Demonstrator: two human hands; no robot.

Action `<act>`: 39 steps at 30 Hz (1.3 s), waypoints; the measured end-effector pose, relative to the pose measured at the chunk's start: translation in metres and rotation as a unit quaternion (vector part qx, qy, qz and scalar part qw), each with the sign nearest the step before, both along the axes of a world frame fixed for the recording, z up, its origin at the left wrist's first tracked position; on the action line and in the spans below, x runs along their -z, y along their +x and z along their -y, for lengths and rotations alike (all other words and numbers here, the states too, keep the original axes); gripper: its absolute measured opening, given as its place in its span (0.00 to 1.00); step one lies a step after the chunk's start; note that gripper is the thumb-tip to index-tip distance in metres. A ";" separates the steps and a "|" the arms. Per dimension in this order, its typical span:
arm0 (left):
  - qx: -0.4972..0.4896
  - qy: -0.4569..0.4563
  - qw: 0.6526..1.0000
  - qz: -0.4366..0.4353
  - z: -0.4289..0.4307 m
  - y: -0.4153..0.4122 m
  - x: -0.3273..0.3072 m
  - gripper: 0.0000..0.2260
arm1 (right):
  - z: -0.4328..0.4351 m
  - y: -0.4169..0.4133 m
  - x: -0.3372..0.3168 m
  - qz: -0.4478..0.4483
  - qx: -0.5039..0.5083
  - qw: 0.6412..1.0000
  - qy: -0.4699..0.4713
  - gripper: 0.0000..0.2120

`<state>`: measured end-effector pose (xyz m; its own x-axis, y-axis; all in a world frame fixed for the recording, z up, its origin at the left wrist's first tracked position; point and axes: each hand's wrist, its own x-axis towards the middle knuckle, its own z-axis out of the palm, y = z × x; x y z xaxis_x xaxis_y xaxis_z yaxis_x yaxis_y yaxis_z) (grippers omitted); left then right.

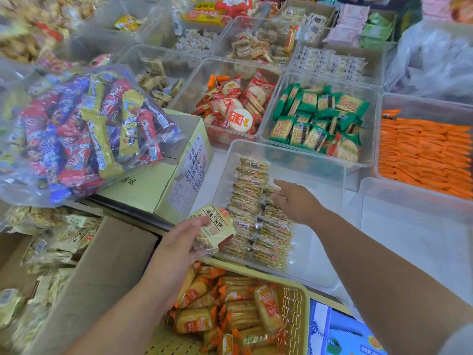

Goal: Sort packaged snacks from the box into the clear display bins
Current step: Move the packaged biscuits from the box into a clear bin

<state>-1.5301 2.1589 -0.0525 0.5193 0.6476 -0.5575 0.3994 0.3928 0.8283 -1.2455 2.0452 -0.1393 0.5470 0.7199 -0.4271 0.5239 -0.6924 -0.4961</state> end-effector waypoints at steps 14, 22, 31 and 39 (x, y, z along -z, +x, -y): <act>0.084 0.029 0.995 0.042 0.037 0.033 -0.026 0.18 | 0.052 -0.150 -0.097 -0.005 0.022 0.965 0.260 0.37; 0.030 -0.070 0.989 0.126 0.031 0.042 -0.031 0.17 | 0.073 -0.110 -0.094 -0.016 -0.083 0.946 0.313 0.47; 0.209 0.144 0.966 -0.042 0.005 0.053 -0.013 0.13 | 0.060 -0.060 -0.082 0.067 -0.016 0.942 0.328 0.15; 0.368 0.316 0.819 -0.307 -0.017 0.046 0.042 0.55 | 0.004 0.041 -0.028 0.183 0.042 0.979 0.083 0.11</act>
<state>-1.4846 2.1756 -0.0944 0.6455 0.5455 -0.5346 0.7531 -0.5711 0.3266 -1.2046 2.0416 -0.1110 0.7017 0.7087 -0.0726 0.6322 -0.6664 -0.3953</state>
